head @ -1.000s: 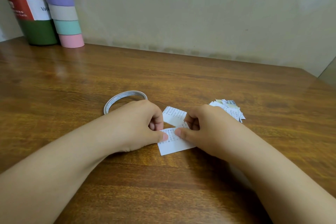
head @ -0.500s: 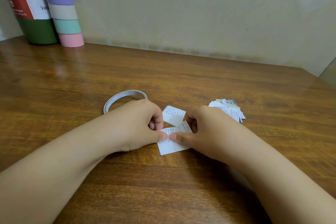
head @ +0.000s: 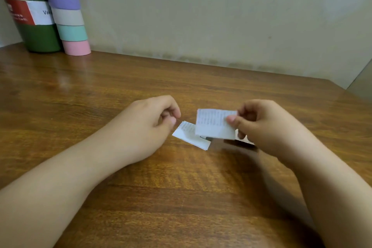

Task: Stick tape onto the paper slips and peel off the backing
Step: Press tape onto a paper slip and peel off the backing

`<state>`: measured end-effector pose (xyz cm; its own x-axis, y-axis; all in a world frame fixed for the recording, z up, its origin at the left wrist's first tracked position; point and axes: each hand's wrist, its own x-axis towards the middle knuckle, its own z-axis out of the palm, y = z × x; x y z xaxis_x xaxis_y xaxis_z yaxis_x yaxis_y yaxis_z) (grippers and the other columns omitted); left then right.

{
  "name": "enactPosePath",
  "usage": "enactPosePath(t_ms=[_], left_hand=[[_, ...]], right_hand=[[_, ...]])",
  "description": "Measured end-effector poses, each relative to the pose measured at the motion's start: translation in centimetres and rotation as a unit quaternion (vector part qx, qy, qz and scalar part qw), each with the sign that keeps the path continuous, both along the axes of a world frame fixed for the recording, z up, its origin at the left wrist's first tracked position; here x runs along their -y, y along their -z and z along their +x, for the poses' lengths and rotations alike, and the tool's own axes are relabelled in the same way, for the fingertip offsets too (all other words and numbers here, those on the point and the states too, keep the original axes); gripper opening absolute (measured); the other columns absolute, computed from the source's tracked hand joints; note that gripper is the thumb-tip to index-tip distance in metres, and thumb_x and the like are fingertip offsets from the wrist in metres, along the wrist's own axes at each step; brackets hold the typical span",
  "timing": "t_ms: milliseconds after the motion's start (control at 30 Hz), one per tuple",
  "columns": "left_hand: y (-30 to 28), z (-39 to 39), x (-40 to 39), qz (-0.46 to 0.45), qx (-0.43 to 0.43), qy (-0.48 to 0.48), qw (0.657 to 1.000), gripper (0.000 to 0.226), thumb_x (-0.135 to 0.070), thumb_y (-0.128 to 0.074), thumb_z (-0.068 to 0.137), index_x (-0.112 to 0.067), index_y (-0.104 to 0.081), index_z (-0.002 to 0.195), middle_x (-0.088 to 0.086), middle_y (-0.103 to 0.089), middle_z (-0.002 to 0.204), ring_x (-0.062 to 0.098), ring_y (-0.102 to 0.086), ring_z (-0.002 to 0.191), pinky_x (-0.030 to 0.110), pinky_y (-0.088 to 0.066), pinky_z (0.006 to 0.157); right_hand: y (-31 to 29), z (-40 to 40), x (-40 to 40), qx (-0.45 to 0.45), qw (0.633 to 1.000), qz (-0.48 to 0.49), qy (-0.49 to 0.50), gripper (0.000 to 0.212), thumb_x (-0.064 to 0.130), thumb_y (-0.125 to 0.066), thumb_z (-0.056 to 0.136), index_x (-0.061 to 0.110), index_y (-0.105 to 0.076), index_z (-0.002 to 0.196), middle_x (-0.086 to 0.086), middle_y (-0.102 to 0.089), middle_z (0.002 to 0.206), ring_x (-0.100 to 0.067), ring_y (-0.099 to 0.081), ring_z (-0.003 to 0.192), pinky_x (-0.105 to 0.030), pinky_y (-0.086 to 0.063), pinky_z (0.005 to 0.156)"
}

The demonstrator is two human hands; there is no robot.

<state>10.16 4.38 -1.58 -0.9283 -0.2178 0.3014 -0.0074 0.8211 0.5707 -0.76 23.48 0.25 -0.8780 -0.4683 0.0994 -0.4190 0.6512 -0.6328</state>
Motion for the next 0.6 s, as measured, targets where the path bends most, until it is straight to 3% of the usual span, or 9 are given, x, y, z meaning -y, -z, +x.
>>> enactPosePath(t_ms=[167, 333, 433, 600], left_hand=[[-0.1, 0.1, 0.0, -0.003, -0.066, 0.031, 0.997, 0.035, 0.0, -0.038, 0.093, -0.033, -0.052, 0.097, -0.021, -0.048, 0.102, -0.014, -0.045, 0.095, -0.001, -0.031, 0.074], [0.2, 0.0, 0.2, 0.028, -0.061, -0.008, 0.998, 0.03, -0.006, -0.042, 0.091, -0.036, -0.041, 0.094, -0.023, -0.033, 0.104, -0.014, -0.046, 0.077, 0.011, -0.03, 0.061], [0.1, -0.1, 0.2, 0.053, -0.066, -0.038, 0.996, 0.028, -0.006, -0.045, 0.087, -0.034, -0.04, 0.09, -0.022, -0.039, 0.1, -0.009, -0.045, 0.065, 0.015, -0.028, 0.057], [-0.1, -0.3, 0.4, 0.094, -0.081, -0.085, 0.989, 0.029, -0.005, -0.05, 0.081, -0.031, -0.04, 0.086, -0.009, -0.049, 0.083, 0.004, -0.042, 0.059, 0.023, -0.029, 0.054]], right_hand=[[-0.7, -1.9, -1.6, 0.022, 0.989, -0.095, 0.112, 0.006, 0.025, -0.063, 0.09, 0.02, -0.065, 0.088, 0.002, -0.065, 0.066, -0.011, -0.049, 0.053, -0.025, -0.041, 0.05], [0.0, -2.8, -2.0, 0.045, 0.988, -0.034, 0.146, 0.017, 0.03, -0.063, 0.09, 0.02, -0.066, 0.077, -0.003, -0.065, 0.074, -0.014, -0.052, 0.059, -0.024, -0.039, 0.05], [0.5, -3.2, -2.0, 0.045, 0.989, 0.025, 0.142, 0.022, 0.035, -0.06, 0.09, 0.02, -0.064, 0.075, -0.005, -0.067, 0.077, -0.017, -0.056, 0.063, -0.027, -0.042, 0.057], [0.9, -3.6, -1.7, 0.012, 0.988, 0.082, 0.128, 0.021, 0.037, -0.056, 0.092, 0.019, -0.063, 0.084, -0.001, -0.061, 0.077, -0.013, -0.053, 0.063, -0.025, -0.032, 0.049]])
